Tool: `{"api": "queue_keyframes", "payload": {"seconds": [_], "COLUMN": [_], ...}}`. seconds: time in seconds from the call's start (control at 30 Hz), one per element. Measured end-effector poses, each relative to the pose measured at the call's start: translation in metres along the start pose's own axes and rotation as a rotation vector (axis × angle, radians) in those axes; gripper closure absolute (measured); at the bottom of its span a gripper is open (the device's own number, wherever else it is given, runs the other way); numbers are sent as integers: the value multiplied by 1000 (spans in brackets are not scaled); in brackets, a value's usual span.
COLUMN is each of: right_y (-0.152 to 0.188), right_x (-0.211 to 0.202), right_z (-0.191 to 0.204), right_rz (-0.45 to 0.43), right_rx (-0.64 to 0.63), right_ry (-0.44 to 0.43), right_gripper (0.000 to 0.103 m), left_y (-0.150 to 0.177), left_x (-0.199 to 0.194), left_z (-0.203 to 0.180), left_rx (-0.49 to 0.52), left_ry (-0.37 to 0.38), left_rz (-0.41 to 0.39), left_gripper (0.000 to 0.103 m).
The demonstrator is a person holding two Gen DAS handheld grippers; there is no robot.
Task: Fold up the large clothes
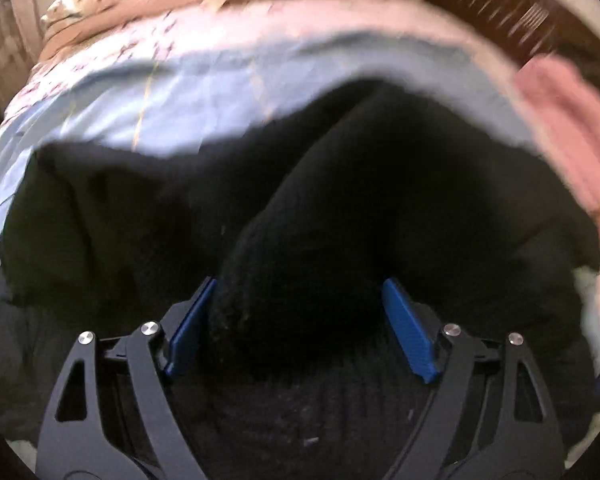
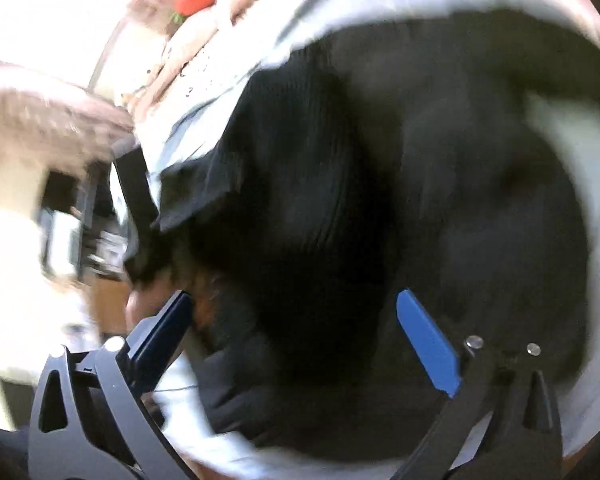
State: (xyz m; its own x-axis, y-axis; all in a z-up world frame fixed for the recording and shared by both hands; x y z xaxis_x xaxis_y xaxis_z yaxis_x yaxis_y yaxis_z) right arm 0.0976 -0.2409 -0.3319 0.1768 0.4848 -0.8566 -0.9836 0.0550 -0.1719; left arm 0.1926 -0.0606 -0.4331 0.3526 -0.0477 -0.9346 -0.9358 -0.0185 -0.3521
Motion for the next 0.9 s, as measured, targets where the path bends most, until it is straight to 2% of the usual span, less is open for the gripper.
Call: {"api": "queue_keyframes", "payload": {"seconds": [0.03,0.1,0.13,0.17,0.2,0.23,0.33,0.4,0.43,0.47,0.53,0.6,0.63,0.67,0.7,0.8,0.83,0.9], "right_y": [-23,-60,-77,-95,-107,-113,-137,-148,-152,-156,-160,-152,-144,-135,-123,-80,-71,-53], "right_x": [8,22,21,28,33,39,68,84,92,106,130,158,168,173,175,180,180,182], "right_z": [1,4,-7,0,3,-1,2,10,11,9,6,-1,-2,1,9,42,46,46], "right_rz": [-2,-17,-28,-37,-42,-44,-50,-42,-35,-21,25,127,171,181,164,187,196,247], "right_rx": [-37,-78,-99,-125,-146,-163,-219,-245,-255,-267,-262,-208,-175,-166,-213,-407,-407,-302], "right_ry": [32,70,67,58,55,60,85,105,124,162,176,110,61,32,34,44,24,-75], "right_gripper": [1,1,1,1,1,1,1,1,1,1,1,1,1,1,1,1,1,1], "left_y": [3,6,5,3,1,-3,-21,-32,-37,-44,-57,-62,-67,-70,-75,-101,-104,-116], "left_x": [5,-12,-28,-40,-51,-56,-37,-12,-3,5,14,22,28,31,34,52,54,70], "left_z": [0,8,19,32,49,69,115,130,131,131,137,147,156,161,169,181,184,187], "left_rx": [16,19,-19,-66,-133,-210,-357,-399,-409,-422,-427,-461,-491,-505,-510,-433,-406,-355], "left_ry": [-12,17,36,34,20,18,-29,-50,-27,-4,-58,-122,-126,-128,-142,-235,-248,-276], "left_rz": [4,-78,-140,-181,-217,-235,-177,-103,-82,-73,-87,-92,-97,-99,-97,-103,-104,-78], "left_gripper": [17,17,17,12,7,7,7,9,9,8,7,7,6,6,7,8,8,8]}}
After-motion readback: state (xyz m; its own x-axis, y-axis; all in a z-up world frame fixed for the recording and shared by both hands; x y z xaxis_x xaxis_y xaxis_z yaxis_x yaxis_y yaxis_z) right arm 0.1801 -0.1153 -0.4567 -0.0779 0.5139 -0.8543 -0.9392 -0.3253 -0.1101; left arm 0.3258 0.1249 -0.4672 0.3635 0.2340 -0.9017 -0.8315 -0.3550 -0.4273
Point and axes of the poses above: each gripper's, at about its wrist camera, not at the fingertips, and x roughly the way its jaws point, z to its left, y to its underside, the point moved 4 cm from there along x, roughly the way its jaws point, and after that the axes turned 4 degrees about z, right-handed, at the moved point
